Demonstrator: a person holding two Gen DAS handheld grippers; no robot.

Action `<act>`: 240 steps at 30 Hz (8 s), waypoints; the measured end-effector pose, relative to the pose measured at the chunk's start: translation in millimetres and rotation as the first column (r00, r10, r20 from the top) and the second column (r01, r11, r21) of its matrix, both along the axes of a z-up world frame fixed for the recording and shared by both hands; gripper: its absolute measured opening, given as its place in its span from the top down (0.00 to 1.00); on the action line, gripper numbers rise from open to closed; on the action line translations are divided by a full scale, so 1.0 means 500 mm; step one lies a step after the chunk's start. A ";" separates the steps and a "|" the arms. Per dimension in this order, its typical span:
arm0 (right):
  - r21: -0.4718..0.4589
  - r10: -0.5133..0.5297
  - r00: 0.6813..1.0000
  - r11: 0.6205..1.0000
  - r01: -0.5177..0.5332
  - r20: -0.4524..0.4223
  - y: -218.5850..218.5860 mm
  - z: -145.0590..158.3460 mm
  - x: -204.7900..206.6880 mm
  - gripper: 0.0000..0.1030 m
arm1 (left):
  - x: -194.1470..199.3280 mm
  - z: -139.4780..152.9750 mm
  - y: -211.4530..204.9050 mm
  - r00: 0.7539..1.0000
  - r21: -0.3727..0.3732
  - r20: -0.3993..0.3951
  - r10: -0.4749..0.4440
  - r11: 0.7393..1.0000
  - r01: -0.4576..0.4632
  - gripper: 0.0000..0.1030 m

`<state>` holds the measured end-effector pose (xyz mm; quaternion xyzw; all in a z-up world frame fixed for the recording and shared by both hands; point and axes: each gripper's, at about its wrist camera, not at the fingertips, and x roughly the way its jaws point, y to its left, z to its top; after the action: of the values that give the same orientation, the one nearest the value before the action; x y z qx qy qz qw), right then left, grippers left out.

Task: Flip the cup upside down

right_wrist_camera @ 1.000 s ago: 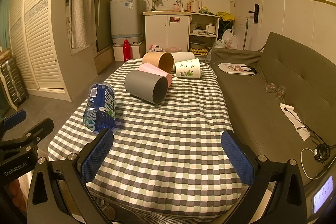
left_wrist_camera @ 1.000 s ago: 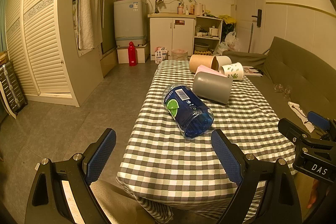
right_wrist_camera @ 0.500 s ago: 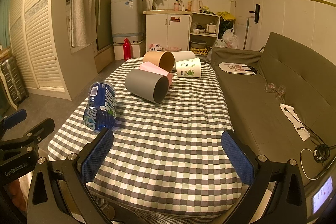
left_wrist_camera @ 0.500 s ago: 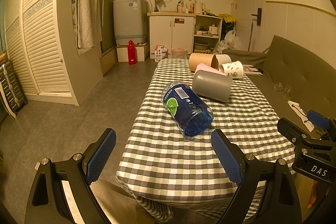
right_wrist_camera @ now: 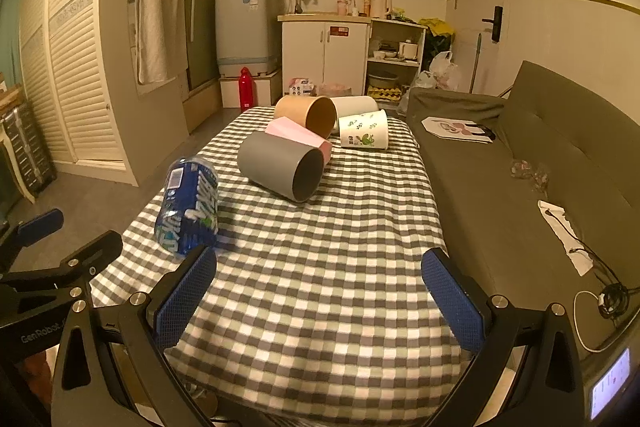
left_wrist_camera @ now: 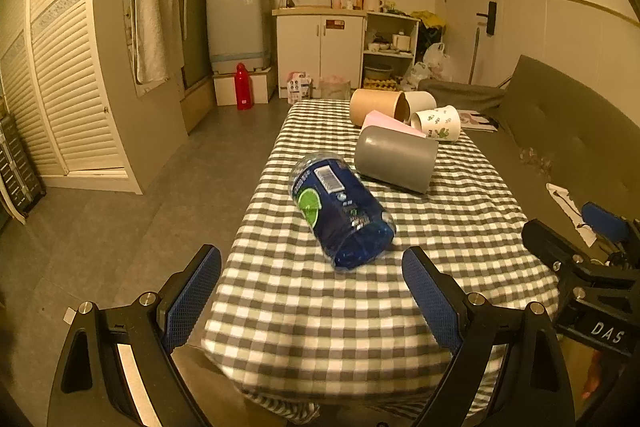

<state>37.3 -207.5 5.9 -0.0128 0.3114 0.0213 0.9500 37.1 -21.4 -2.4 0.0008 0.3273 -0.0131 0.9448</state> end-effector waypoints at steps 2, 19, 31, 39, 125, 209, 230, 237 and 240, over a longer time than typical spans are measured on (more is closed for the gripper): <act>-0.004 -0.001 1.000 1.000 0.001 -0.001 -0.013 0.008 0.026 0.00 | 0.024 0.004 -0.004 1.000 0.005 -0.009 0.001 1.000 0.000 0.08; -0.127 0.034 0.997 0.991 -0.042 -0.066 -0.121 0.024 0.441 0.00 | 0.327 0.040 -0.022 0.998 0.041 -0.047 0.050 0.998 -0.048 0.08; -0.525 0.439 0.815 0.623 -0.580 -0.379 -0.048 -0.111 0.664 0.02 | 0.456 0.020 -0.039 0.990 0.064 -0.125 0.071 0.996 -0.063 0.08; -0.551 0.451 0.726 0.473 -0.687 -0.519 -0.046 -0.194 0.671 0.09 | 0.478 0.000 -0.055 0.987 0.072 -0.150 0.060 0.996 -0.050 0.08; 0.115 -0.035 0.918 0.990 0.087 -0.394 -0.285 -0.054 0.107 0.08 | 0.256 -0.132 -0.275 0.725 -0.104 -0.682 -0.093 0.994 0.030 0.30; 0.049 -0.094 0.989 0.994 0.100 -0.114 -0.174 0.171 -0.087 0.08 | -0.046 0.102 -0.100 0.971 -0.051 0.016 -0.237 0.970 0.237 0.24; 0.049 -0.019 0.996 0.999 0.023 -0.083 -0.062 0.025 -0.141 0.00 | -0.105 0.008 -0.002 0.998 -0.021 -0.016 -0.063 0.998 0.063 0.09; 0.029 -0.019 0.996 0.999 0.021 -0.083 -0.058 0.022 -0.142 0.00 | -0.099 -0.001 0.007 0.998 -0.041 -0.033 -0.044 0.998 0.043 0.08; 0.024 -0.018 0.996 0.999 0.020 -0.087 -0.054 0.021 -0.142 0.00 | -0.098 -0.001 0.007 0.999 -0.040 -0.031 -0.045 0.998 0.044 0.08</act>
<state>-33.6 -234.5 16.5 0.0031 0.3522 0.0166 0.9358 -11.9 -18.0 -3.1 -0.0108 0.3417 -0.0408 0.9389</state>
